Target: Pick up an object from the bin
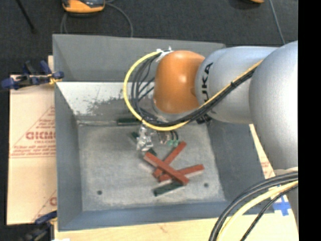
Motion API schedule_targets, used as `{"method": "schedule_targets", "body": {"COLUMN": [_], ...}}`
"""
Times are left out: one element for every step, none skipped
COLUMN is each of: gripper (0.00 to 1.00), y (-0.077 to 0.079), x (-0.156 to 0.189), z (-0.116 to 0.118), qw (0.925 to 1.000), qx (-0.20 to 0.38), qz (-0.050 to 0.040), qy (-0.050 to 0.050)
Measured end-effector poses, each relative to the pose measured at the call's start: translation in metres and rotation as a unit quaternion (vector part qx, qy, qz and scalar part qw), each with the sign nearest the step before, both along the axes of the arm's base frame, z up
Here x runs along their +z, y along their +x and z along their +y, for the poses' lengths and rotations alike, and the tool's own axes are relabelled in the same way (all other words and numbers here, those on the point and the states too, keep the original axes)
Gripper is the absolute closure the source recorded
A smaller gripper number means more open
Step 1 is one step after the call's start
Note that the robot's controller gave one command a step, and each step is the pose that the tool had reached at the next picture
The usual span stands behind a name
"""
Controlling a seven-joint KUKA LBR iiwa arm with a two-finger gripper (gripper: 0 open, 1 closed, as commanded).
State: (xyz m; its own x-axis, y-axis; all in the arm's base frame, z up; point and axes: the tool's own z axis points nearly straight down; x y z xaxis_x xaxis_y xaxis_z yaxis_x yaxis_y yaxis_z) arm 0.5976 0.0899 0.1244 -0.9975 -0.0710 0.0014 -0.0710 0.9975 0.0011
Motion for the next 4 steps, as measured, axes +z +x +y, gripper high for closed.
{"method": "schedule_targets", "body": {"gripper": [1.0,1.0,1.0,1.0], "y": [0.014,-0.016,-0.016,-0.018], "x": [0.043,0.186,0.186,0.133], "z": [-0.047,0.016,0.016,0.015], "qw": [0.9987,0.9993,0.9993,0.9991], "qx": [0.051,0.037,0.037,0.042], "qz": [-0.0035,-0.0031,-0.0029,-0.0058], "qy": [0.0,0.0,0.0,0.001]}}
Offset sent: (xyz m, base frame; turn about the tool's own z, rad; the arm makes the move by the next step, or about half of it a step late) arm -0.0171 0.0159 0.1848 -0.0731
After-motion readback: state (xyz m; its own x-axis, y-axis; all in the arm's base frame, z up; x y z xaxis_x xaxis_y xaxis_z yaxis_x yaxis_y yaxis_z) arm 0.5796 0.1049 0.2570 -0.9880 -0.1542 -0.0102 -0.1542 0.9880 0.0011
